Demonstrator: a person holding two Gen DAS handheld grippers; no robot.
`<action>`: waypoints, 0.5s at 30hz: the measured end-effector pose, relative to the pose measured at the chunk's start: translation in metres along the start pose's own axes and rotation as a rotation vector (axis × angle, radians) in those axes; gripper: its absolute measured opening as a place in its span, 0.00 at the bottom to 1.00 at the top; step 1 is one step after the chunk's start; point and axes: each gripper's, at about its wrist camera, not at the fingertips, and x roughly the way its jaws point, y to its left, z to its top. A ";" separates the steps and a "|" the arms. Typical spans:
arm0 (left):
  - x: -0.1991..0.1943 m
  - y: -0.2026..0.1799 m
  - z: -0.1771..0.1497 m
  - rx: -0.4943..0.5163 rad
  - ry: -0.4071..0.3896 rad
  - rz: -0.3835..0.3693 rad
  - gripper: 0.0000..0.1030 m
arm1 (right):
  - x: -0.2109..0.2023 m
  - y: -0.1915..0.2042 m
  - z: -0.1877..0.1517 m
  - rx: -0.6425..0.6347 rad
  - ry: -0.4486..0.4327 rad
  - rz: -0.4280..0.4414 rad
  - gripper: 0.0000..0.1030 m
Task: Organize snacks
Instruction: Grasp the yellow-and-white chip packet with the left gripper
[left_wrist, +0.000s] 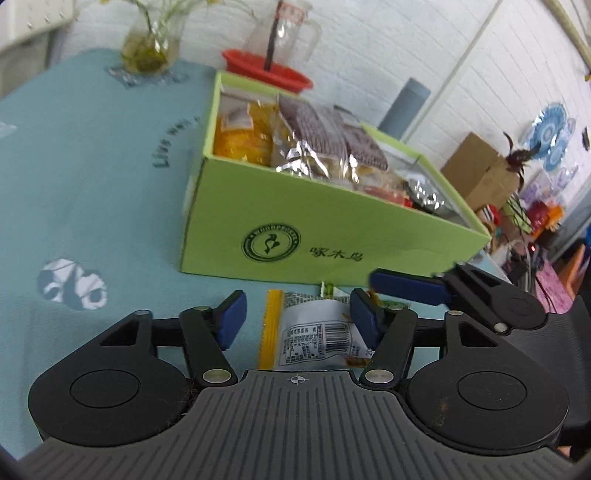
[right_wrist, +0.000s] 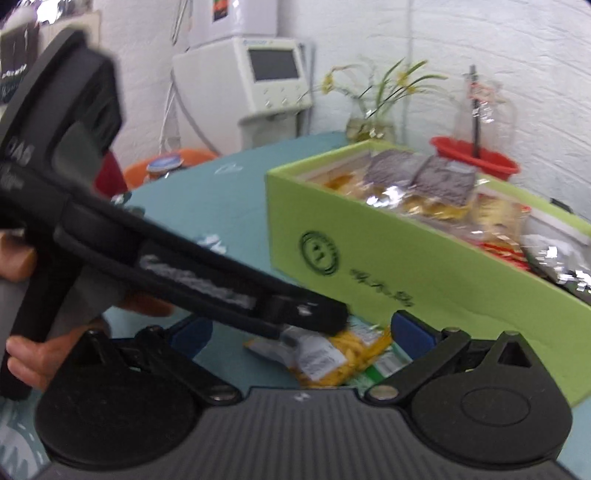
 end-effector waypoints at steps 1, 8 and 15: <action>0.002 0.002 0.000 -0.011 0.013 -0.012 0.35 | 0.002 0.005 -0.001 -0.014 0.013 -0.008 0.99; -0.017 -0.014 -0.031 0.132 -0.009 -0.002 0.34 | -0.034 0.029 -0.031 0.089 0.045 0.097 0.99; -0.035 -0.048 -0.077 0.335 -0.021 0.031 0.45 | -0.058 0.073 -0.063 0.093 0.038 0.070 0.99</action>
